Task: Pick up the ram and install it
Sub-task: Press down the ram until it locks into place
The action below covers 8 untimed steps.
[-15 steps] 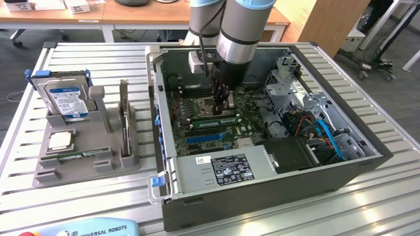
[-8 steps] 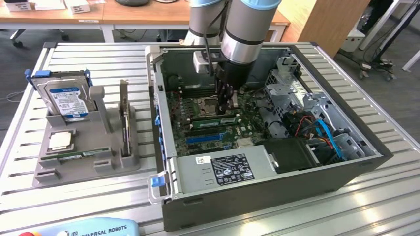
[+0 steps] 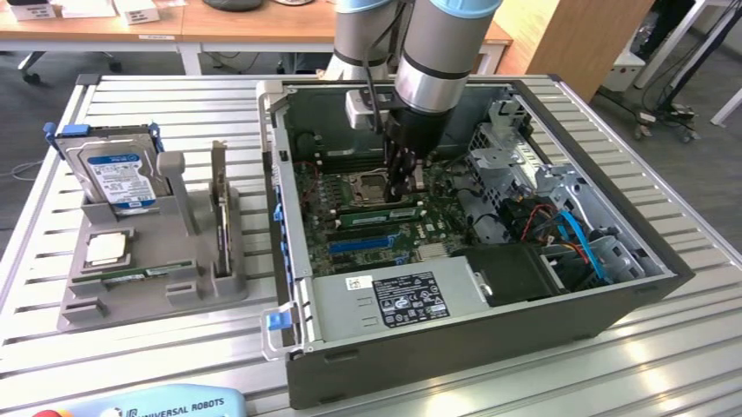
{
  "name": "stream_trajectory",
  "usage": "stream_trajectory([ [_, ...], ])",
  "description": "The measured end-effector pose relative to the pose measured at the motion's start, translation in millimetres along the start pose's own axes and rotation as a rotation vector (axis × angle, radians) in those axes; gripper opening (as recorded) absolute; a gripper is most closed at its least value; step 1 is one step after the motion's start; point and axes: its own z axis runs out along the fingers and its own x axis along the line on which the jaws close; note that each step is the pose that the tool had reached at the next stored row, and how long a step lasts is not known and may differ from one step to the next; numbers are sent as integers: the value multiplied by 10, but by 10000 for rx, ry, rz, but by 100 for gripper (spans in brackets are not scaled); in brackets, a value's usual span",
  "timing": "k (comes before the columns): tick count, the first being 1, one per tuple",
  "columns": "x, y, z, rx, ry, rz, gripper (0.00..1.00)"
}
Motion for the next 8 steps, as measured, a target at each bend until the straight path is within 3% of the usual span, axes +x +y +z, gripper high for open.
stream_trajectory([
  [8, 0, -1, 0, 0, 0, -1, 10],
])
